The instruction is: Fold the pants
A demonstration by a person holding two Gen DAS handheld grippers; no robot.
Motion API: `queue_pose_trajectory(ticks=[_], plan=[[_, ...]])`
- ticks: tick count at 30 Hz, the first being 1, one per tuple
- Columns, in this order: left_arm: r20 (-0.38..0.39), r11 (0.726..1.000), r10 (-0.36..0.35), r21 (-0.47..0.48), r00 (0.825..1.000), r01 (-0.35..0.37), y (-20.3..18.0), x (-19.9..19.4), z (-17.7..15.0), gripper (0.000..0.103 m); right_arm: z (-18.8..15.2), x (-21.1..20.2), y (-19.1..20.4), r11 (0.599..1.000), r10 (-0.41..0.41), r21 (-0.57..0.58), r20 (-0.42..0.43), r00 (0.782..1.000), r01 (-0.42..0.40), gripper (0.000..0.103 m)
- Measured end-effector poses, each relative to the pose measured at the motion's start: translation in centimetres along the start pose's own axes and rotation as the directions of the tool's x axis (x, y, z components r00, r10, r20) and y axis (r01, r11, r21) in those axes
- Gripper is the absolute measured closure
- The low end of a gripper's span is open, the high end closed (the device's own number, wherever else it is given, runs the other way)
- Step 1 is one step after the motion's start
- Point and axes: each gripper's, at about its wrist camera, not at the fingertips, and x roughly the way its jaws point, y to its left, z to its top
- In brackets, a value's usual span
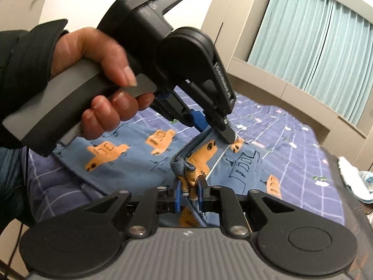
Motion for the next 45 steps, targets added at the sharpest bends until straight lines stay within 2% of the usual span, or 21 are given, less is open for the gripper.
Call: queue_pose_trajectory(ticks=[9, 17, 25, 34, 38, 39, 40, 41, 42, 43, 45], plan=[[-0.02, 0.999, 0.013, -0.043, 1.0, -0.014, 2.2, 0.6, -0.8, 0.086, -0.9, 1.2, 0.7, 0.999, 0.031, 0.03, -0.041, 0.999, -0.03, 0.087], [-0.003, 0.999, 0.016, -0.03, 1.0, -0.016, 1.7, -1.0, 0.1, 0.087, -1.0, 0.6, -0.4, 0.996, 0.027, 0.083, -0.011, 1.0, -0.026, 0.087], [0.004, 0.997, 0.059, -0.055, 0.998, -0.059, 3.7, -4.0, 0.4, 0.087, -0.5, 0.6, 0.1, 0.99, 0.105, 0.094, 0.016, 0.994, -0.106, 0.087], [-0.03, 0.99, 0.115, -0.085, 0.993, -0.117, 6.4, -3.7, -1.0, 0.084, -0.9, 2.4, 1.7, 0.985, 0.16, 0.076, -0.034, 0.987, -0.157, 0.084], [-0.036, 0.987, 0.134, -0.085, 0.99, -0.136, 6.7, -3.6, -1.2, 0.078, -1.3, 3.1, 1.8, 0.982, 0.173, 0.082, -0.042, 0.984, -0.169, 0.075], [-0.033, 0.986, 0.145, -0.083, 0.989, -0.148, 6.7, -3.6, -1.3, 0.072, -1.2, 3.2, 1.8, 0.982, 0.175, 0.082, -0.041, 0.984, -0.171, 0.072], [-0.027, 0.984, 0.16, -0.078, 0.987, -0.161, 6.7, -3.7, -1.3, 0.062, -1.3, 3.2, 1.9, 0.981, 0.177, 0.084, -0.041, 0.983, -0.173, 0.068], [-0.02, 0.982, 0.172, -0.076, 0.985, -0.173, 6.8, -3.8, -1.3, 0.055, -1.3, 3.3, 1.8, 0.981, 0.177, 0.086, -0.039, 0.983, -0.173, 0.054], [-0.011, 0.979, 0.188, -0.077, 0.982, -0.188, 6.9, -4.0, -1.3, 0.042, -1.3, 3.1, 1.8, 0.982, 0.173, 0.088, -0.033, 0.984, -0.17, 0.037], [-0.004, 0.976, 0.203, -0.078, 0.979, -0.203, 7.0, -4.2, -1.3, 0.033, -1.2, 2.7, 1.6, 0.982, 0.167, 0.093, -0.023, 0.986, -0.164, 0.031], [0.006, 0.972, 0.225, -0.068, 0.974, -0.225, 7.0, -4.4, -1.3, 0.028, -1.2, 2.0, 1.1, 0.983, 0.151, 0.105, 0.004, 0.989, -0.15, 0.014]])
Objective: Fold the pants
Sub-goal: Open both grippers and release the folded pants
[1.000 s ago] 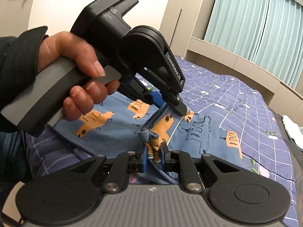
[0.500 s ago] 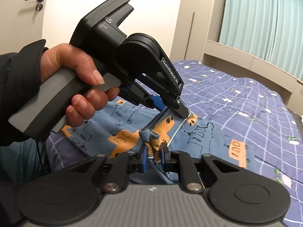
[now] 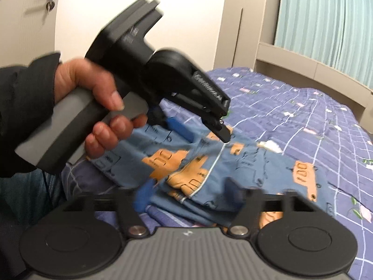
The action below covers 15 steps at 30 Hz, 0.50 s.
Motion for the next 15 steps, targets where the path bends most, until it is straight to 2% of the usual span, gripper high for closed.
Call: queue_pose_trajectory(ticks=[3, 6, 9, 12, 15], plan=[[0.004, 0.998, 0.05, 0.032, 0.999, -0.051, -0.4, 0.0, -0.3, 0.018, -0.1, -0.9, -1.0, 0.998, -0.059, 0.028, 0.031, 0.998, 0.059, 0.006], [0.013, 0.992, 0.083, 0.095, 0.996, -0.084, -1.5, 0.2, -1.1, 0.016, -0.4, -1.6, -2.7, 0.986, -0.162, 0.051, 0.036, 0.986, 0.16, 0.001], [0.013, 0.982, 0.095, 0.165, 0.995, -0.096, -2.8, 0.6, -1.9, 0.01, -0.7, -1.7, -4.7, 0.959, -0.277, 0.071, 0.009, 0.961, 0.276, 0.0], [0.002, 0.97, 0.114, 0.217, 0.993, -0.112, -3.6, 1.1, -2.6, 0.008, -1.1, -0.9, -7.1, 0.92, -0.381, 0.083, -0.042, 0.924, 0.383, 0.0], [-0.006, 0.953, 0.156, 0.263, 0.988, -0.149, -3.8, 1.4, -3.2, 0.008, -1.9, 0.0, -9.3, 0.89, -0.437, 0.098, -0.1, 0.894, 0.446, 0.0]])
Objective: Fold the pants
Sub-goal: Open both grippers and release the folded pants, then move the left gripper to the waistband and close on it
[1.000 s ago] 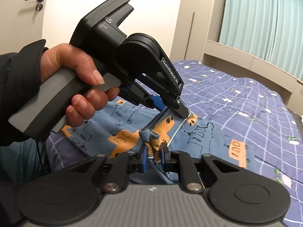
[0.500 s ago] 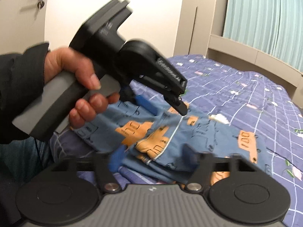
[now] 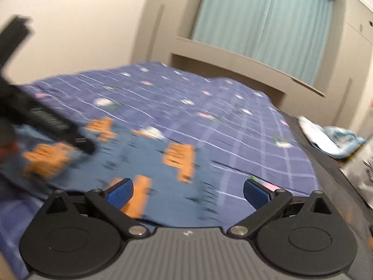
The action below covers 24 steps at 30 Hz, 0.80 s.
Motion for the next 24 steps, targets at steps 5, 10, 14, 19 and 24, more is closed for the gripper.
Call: queue_pose_trajectory(ticks=[5, 10, 14, 19, 24], plan=[[-0.002, 1.0, 0.014, 0.019, 1.0, -0.014, 1.0, -0.2, -0.9, 0.005, -1.3, 1.5, -0.9, 0.996, -0.085, -0.01, -0.052, 0.995, 0.085, 0.0], [0.015, 0.999, 0.006, 0.038, 1.0, -0.006, 1.5, -0.7, -1.5, 0.005, -2.8, 1.5, -2.0, 0.991, -0.133, 0.004, -0.081, 0.988, 0.133, 0.0], [0.02, 0.997, 0.044, 0.066, 0.999, -0.046, 1.1, -1.4, -1.3, 0.004, -2.9, 1.3, -2.6, 0.99, -0.142, 0.003, -0.084, 0.986, 0.143, 0.0], [0.049, 0.995, 0.069, 0.072, 0.996, -0.072, 0.9, -2.4, -1.0, 0.003, -1.8, 1.1, -2.4, 0.993, -0.119, -0.023, -0.035, 0.992, 0.118, 0.0], [0.068, 0.994, 0.111, 0.009, 0.991, -0.112, 0.8, -1.8, -0.5, 0.002, 0.9, 2.9, -1.7, 0.995, -0.071, -0.071, 0.03, 0.997, 0.073, 0.0]])
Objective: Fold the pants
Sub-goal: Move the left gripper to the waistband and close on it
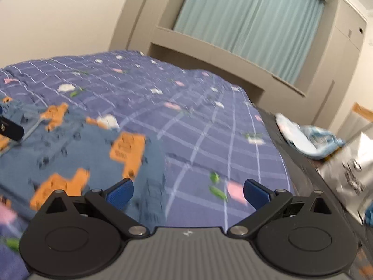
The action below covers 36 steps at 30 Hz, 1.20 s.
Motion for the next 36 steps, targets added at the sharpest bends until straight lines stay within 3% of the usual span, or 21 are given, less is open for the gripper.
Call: queue_pose_trajectory(ticks=[5, 13, 18, 24, 36], plan=[[-0.034, 0.999, 0.02, -0.031, 0.999, -0.021, 0.6, 0.8, -0.2, 0.001, 2.0, 3.1, 1.0, 0.998, 0.068, -0.002, -0.013, 0.998, -0.068, 0.0], [-0.029, 0.997, 0.057, -0.055, 0.998, -0.059, 2.9, -0.8, -0.6, 0.001, 2.4, 1.9, 6.3, 0.975, 0.208, -0.084, 0.0, 0.978, -0.207, 0.0], [0.064, 0.993, 0.073, -0.095, 0.995, -0.066, 5.0, -4.2, -1.5, 0.001, 1.8, 0.3, 8.2, 0.982, 0.147, -0.125, 0.032, 0.989, -0.142, 0.0], [0.132, 0.978, 0.115, -0.187, 0.985, -0.089, 7.7, -7.7, -3.0, 0.001, 1.3, -1.4, 8.5, 0.985, 0.154, -0.086, 0.037, 0.987, -0.15, 0.0], [0.128, 0.958, 0.206, -0.229, 0.97, -0.173, 10.1, -8.9, -6.1, 0.001, -0.9, -2.9, 9.3, 0.994, 0.109, 0.006, 0.063, 0.992, -0.109, 0.0]])
